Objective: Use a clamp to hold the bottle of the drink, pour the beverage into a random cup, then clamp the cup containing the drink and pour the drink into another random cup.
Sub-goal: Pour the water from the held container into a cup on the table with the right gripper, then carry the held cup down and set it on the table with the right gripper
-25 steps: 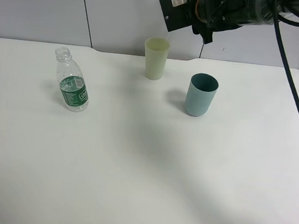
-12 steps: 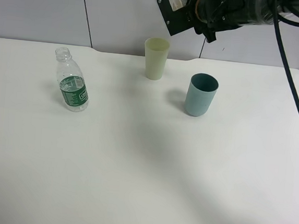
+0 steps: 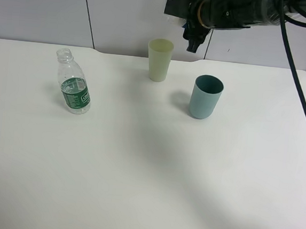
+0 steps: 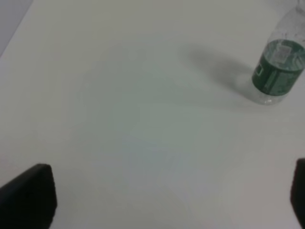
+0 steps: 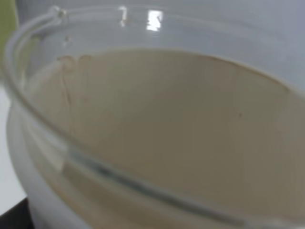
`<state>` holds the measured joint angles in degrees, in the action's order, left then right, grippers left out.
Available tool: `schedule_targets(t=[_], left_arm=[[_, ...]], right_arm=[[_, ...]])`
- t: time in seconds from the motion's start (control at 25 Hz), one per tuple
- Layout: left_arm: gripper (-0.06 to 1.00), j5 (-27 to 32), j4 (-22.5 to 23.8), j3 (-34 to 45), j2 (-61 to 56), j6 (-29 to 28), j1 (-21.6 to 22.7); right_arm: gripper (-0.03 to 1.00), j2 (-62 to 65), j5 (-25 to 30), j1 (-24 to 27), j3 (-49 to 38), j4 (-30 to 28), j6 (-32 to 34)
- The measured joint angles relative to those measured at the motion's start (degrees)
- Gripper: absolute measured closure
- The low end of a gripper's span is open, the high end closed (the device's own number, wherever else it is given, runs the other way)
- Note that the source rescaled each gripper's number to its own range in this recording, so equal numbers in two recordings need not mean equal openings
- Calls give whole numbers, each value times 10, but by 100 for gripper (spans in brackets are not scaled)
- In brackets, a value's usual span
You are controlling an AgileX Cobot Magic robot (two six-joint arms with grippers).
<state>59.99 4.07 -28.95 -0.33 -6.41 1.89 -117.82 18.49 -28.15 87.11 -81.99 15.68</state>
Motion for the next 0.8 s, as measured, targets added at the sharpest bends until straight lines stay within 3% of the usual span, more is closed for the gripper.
schedule_targets(t=[0.32,0.8], left_arm=[[-6,0,0,0,0,0,0],[-6,0,0,0,0,0,0]], right_arm=[[95,33,-27,-3,0,174,174],[95,142,-25,-62,-6,392,183]])
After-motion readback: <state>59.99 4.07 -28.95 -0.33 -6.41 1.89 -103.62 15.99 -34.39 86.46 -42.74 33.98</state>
